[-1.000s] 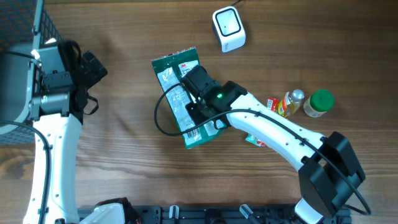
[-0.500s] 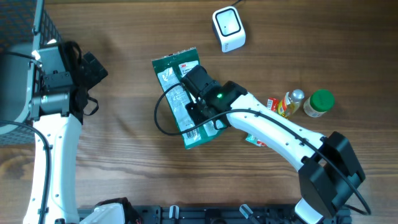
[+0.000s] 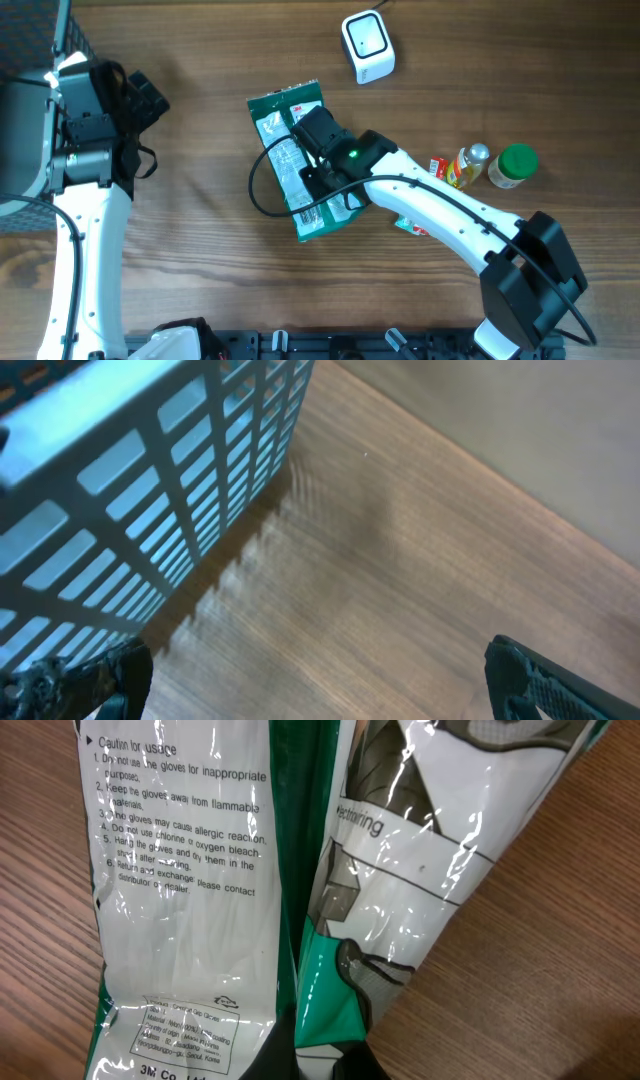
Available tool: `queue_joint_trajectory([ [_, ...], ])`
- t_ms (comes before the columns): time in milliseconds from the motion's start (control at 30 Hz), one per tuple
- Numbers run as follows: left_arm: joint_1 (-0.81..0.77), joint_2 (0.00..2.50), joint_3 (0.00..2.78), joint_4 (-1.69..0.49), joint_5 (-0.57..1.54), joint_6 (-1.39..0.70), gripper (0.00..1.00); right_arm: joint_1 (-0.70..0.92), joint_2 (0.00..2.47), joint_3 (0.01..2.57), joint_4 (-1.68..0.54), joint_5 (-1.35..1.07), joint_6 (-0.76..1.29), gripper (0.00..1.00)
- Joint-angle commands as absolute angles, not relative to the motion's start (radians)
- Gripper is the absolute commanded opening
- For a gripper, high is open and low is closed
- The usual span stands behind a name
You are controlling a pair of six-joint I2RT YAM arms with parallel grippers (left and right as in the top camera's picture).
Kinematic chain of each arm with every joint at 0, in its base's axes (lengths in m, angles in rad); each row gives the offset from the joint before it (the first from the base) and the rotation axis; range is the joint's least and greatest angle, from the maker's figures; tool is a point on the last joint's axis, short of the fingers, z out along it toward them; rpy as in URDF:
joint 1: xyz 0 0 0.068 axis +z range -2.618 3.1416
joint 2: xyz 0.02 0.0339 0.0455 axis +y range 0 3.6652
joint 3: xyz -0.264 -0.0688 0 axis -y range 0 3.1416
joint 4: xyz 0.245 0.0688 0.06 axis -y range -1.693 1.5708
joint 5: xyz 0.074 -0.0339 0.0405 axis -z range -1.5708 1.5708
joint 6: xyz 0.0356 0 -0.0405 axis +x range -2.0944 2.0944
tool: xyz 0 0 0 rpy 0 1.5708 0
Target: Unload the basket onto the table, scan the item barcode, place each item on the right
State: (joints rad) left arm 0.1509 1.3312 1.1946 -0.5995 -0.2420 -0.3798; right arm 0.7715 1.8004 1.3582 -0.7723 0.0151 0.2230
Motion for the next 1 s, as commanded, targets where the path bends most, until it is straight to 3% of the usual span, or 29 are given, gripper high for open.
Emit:
queue_joint_trajectory([
  [0,0.154,1.331,1.199,-0.637,-0.123,-0.437,1.00,0.775,1.792,1.366,-0.774,-0.002,0.255,0.04],
  [233,0.154,1.332,1.199,-0.732,0.279,-0.445,1.00,0.746,1.791,1.367,-0.771,-0.132,0.263,0.04],
  [267,0.152,1.336,1.198,-0.741,0.345,-0.391,0.97,0.735,1.791,1.367,-0.773,-0.167,0.262,0.04],
  [333,0.143,1.343,1.197,-0.769,0.426,-0.290,0.80,0.708,1.791,1.367,-0.779,-0.252,0.261,0.04],
  [367,0.139,1.348,1.197,-0.791,0.430,-0.270,0.72,0.691,1.791,1.367,-0.779,-0.306,0.258,0.04],
  [467,0.124,1.364,1.197,-0.850,0.430,-0.236,0.66,0.645,1.791,1.367,-0.775,-0.486,0.184,0.04],
  [967,-0.047,1.467,1.174,-0.874,0.501,-0.202,0.62,0.611,1.791,1.367,-0.736,-0.636,0.131,0.05],
])
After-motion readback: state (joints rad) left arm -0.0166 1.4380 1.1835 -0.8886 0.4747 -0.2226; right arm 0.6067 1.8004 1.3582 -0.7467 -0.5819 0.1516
